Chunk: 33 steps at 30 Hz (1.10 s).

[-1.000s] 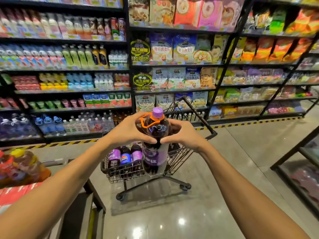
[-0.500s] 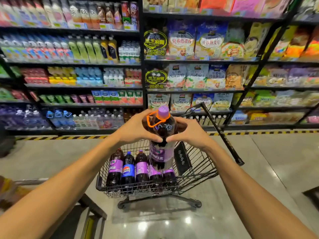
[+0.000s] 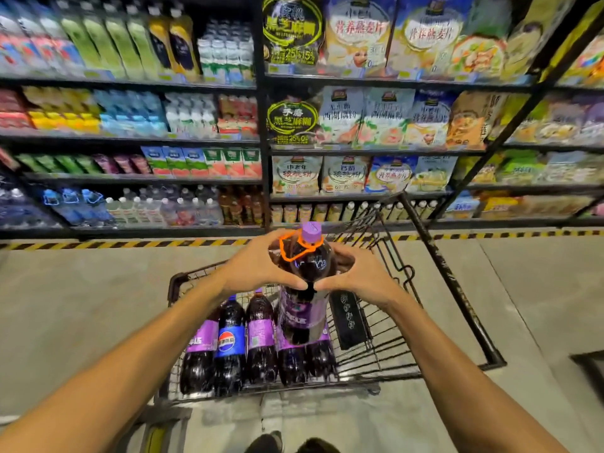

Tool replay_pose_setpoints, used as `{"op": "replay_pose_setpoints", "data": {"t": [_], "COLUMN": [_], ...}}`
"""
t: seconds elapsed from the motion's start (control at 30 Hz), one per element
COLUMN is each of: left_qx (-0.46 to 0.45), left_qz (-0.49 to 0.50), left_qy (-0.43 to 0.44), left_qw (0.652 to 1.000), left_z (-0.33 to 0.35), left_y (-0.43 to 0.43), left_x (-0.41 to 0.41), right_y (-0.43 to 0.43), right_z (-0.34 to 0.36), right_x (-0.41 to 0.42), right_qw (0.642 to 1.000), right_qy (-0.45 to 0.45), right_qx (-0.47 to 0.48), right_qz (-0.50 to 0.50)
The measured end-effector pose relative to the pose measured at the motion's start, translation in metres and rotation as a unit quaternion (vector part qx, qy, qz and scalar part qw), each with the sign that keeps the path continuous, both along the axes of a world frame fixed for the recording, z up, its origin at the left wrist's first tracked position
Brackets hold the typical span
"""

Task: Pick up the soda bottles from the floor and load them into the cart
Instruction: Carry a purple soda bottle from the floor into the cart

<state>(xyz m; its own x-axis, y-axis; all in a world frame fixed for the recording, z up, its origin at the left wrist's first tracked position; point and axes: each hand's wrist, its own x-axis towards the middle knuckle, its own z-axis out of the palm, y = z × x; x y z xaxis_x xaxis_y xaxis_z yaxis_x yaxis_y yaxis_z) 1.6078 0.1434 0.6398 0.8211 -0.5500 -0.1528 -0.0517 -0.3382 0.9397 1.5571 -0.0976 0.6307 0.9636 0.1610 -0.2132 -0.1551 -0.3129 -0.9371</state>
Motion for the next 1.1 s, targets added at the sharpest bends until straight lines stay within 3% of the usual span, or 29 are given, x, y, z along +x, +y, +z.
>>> {"op": "replay_pose_setpoints", "data": {"t": [0.4,0.63,0.9,1.1], "left_qx": [-0.005,-0.006,-0.009,-0.034], "left_qz": [0.0,0.034,0.076,0.084], "left_qy": [0.151,0.252,0.334,0.376], "left_qw": [0.988,0.967,0.939,0.922], "left_z": [-0.203,-0.319,-0.382,-0.408], "left_y": [-0.056,-0.08,-0.087,-0.087], "left_x": [0.074,0.082,0.113,0.136], "right_y": [-0.054,-0.075,-0.078,-0.062], "right_z": [-0.192,-0.299,-0.35,-0.381], "right_x": [0.074,0.1,0.126,0.138], "right_qw": [0.988,0.972,0.965,0.951], "right_qy": [0.149,0.234,0.254,0.263], "right_qx": [0.034,0.002,0.006,-0.005], "right_qz": [-0.008,-0.008,-0.064,-0.163]}}
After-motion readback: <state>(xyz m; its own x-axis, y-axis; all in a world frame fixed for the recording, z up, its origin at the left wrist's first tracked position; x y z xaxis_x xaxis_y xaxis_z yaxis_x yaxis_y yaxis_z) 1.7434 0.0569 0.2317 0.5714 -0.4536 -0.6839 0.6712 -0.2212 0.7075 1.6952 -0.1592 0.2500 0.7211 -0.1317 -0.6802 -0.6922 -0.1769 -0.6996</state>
